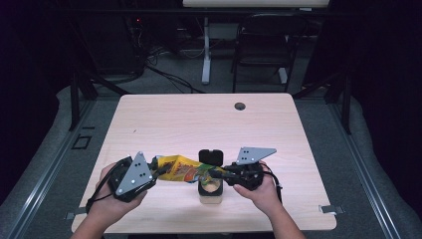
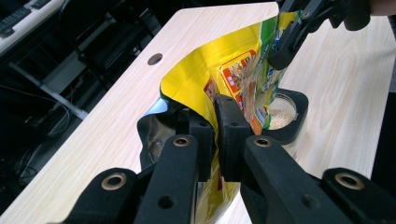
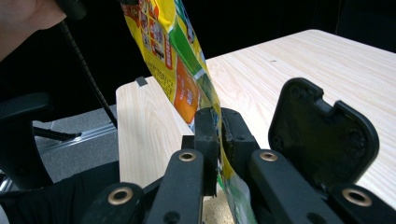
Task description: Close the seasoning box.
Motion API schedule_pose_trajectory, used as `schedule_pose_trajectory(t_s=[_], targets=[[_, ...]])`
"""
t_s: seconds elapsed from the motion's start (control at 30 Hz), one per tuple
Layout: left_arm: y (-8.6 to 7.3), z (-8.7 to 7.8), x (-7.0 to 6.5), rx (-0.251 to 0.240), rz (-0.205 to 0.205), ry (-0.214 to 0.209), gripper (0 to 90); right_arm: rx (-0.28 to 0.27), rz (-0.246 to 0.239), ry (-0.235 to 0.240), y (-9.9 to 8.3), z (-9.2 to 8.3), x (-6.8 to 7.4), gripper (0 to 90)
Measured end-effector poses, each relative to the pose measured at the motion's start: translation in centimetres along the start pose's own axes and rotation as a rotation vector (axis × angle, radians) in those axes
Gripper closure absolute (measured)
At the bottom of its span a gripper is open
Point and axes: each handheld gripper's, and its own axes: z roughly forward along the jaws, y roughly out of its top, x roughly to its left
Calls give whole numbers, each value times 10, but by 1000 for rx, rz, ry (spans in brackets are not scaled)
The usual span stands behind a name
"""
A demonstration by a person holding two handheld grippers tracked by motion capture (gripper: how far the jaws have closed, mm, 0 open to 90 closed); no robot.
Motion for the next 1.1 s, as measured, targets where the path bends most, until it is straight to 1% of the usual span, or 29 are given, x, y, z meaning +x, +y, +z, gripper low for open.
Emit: schedule_pose_trajectory(t_s=[0.07,0.13,0.2,0.23,0.33,0.37,0.47,0.6,0.67,0.7,0.73,0.77,0.8,0.83,0.9,1.1], targets=[[0,0,1,-7,-11,-7,864,6,5,3,-2,-2,-2,855],[0,1,1,-7,-13,-11,865,1,14,7,-3,-3,-3,851],[-1,2,1,-14,-19,-12,865,11,10,14,-3,-5,-4,848],[-1,2,1,-16,-21,-13,865,7,17,18,-4,-5,-5,847],[-1,3,2,-16,-26,-11,865,11,18,25,-6,-6,-7,834],[-1,3,2,-13,-31,-11,866,10,28,25,-7,-6,-8,828],[-4,2,4,-19,-44,-15,866,20,34,24,-10,-8,-11,818],[-5,3,5,-24,-54,-16,866,9,50,44,-14,-8,-15,817],[-6,3,6,-25,-64,-16,866,15,52,39,-15,-8,-16,793],[-7,3,7,-25,-67,-16,866,32,45,32,-16,-7,-17,763],[-8,3,7,-27,-73,-18,866,37,47,22,-17,-6,-17,772],[-10,3,8,-32,-82,-20,866,45,47,25,-19,-5,-18,780],[-11,3,9,-33,-89,-21,866,41,58,26,-21,-3,-18,792],[-12,3,10,-36,-95,-23,866,50,56,17,-22,-1,-18,810],[-14,3,11,-43,-113,-26,866,47,50,13,-23,2,-17,838],[-15,4,13,-48,-119,-37,866,53,13,1,-22,2,-14,892]])
